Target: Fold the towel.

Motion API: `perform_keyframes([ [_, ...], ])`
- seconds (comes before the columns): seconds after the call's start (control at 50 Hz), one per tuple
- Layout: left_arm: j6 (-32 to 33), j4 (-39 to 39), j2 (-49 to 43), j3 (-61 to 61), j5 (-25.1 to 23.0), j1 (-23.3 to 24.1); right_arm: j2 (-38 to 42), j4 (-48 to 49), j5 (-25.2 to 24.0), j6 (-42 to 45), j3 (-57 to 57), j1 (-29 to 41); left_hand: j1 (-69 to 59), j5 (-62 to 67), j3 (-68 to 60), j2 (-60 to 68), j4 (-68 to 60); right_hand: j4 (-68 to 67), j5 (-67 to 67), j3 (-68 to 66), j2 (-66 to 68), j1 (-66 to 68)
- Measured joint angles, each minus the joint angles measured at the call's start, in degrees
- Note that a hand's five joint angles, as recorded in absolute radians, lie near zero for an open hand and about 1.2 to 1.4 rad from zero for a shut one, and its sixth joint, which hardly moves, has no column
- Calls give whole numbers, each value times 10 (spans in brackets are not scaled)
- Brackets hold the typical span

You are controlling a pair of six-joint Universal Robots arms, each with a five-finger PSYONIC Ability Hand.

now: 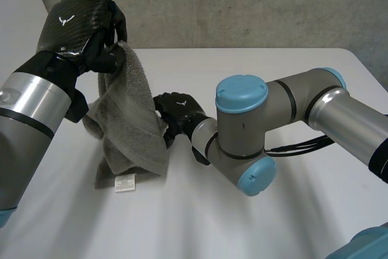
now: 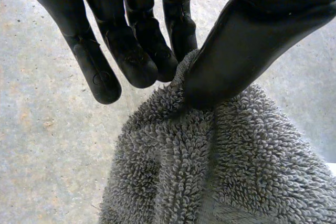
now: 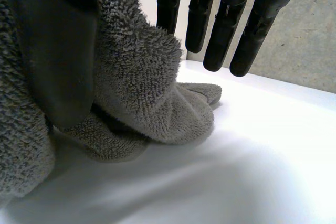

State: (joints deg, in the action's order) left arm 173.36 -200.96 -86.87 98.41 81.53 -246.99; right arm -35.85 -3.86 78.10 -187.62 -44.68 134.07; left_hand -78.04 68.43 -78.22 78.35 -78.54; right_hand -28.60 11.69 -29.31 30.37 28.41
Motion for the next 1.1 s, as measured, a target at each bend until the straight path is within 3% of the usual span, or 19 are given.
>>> perform_keyframes([
  [0.14, -4, 0, -3, -6, 10, 5, -18, 17, 4, 17, -42, 3, 0, 1, -13, 10, -11, 121, -66, 118, -132, -112],
  [0.46, -5, 0, -3, -8, 13, 6, -27, 12, 1, 20, -43, -6, 0, 1, -13, 10, -12, 122, -69, 130, -136, -127],
  [0.74, -6, 0, -2, -7, 13, 6, -41, -77, -21, 14, -2, -47, 0, 1, -13, 10, -12, 122, -69, 130, -136, -127],
  [0.96, -10, 0, 0, -8, 13, 5, -20, -100, -41, -6, 8, -23, 0, 1, -13, 10, -12, 122, -72, 140, -149, -136],
  [1.1, -10, 0, -1, -8, 13, -8, -57, -170, -8, -13, -31, -35, 0, 1, -13, 10, -12, 122, -72, 140, -149, -138],
])
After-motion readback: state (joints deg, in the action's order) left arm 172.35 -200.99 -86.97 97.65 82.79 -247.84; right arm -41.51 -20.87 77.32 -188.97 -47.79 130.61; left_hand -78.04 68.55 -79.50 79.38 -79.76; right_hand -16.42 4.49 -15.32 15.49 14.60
